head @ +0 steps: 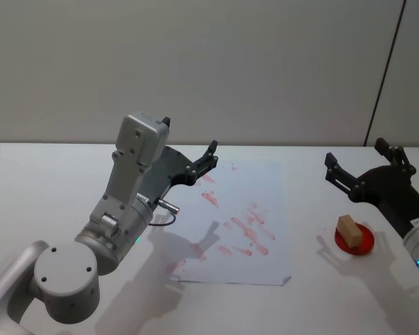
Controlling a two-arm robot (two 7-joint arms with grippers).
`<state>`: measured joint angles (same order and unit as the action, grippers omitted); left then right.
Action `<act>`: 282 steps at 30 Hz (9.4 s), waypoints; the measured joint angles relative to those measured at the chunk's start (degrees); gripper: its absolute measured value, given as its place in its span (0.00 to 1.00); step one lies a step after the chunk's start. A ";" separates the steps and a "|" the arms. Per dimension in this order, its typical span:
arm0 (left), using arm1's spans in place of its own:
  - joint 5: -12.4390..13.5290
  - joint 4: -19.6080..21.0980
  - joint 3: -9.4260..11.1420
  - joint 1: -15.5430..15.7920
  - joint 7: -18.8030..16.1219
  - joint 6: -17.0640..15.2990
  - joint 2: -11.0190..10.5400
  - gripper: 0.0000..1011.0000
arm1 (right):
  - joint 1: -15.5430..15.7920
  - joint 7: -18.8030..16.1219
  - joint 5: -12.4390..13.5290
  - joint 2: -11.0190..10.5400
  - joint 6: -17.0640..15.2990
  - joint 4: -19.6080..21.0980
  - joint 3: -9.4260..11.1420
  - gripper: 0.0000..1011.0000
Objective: Use the one hand to pick up the stamp and affix it onto the A4 paper.
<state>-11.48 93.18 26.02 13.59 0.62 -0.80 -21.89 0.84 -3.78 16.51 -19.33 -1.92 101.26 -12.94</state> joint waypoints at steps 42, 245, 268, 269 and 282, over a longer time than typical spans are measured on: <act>0.00 0.00 0.00 0.00 0.00 0.00 0.00 0.99 | 0.31 -0.08 -0.01 -0.37 -0.17 0.46 0.27 0.99; 0.00 0.00 0.00 0.00 0.00 0.00 0.00 0.99 | -18.52 1.13 -12.79 19.75 -25.10 -24.42 -7.19 0.22; 0.00 0.00 0.00 0.00 0.00 0.00 0.00 0.99 | -11.66 4.09 -0.73 13.37 -31.32 -4.88 -0.50 0.22; 0.00 0.00 0.00 0.00 0.00 0.00 0.00 0.99 | -10.42 4.42 -0.29 12.45 -31.69 -3.63 0.08 0.22; 0.00 0.00 0.00 0.00 0.00 0.00 0.00 0.99 | -3.64 5.57 1.46 7.50 -33.70 2.05 2.74 0.22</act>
<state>-11.48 93.18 26.03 13.59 0.63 -0.80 -21.89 -2.80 1.80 17.97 -11.84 -35.61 103.31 -10.20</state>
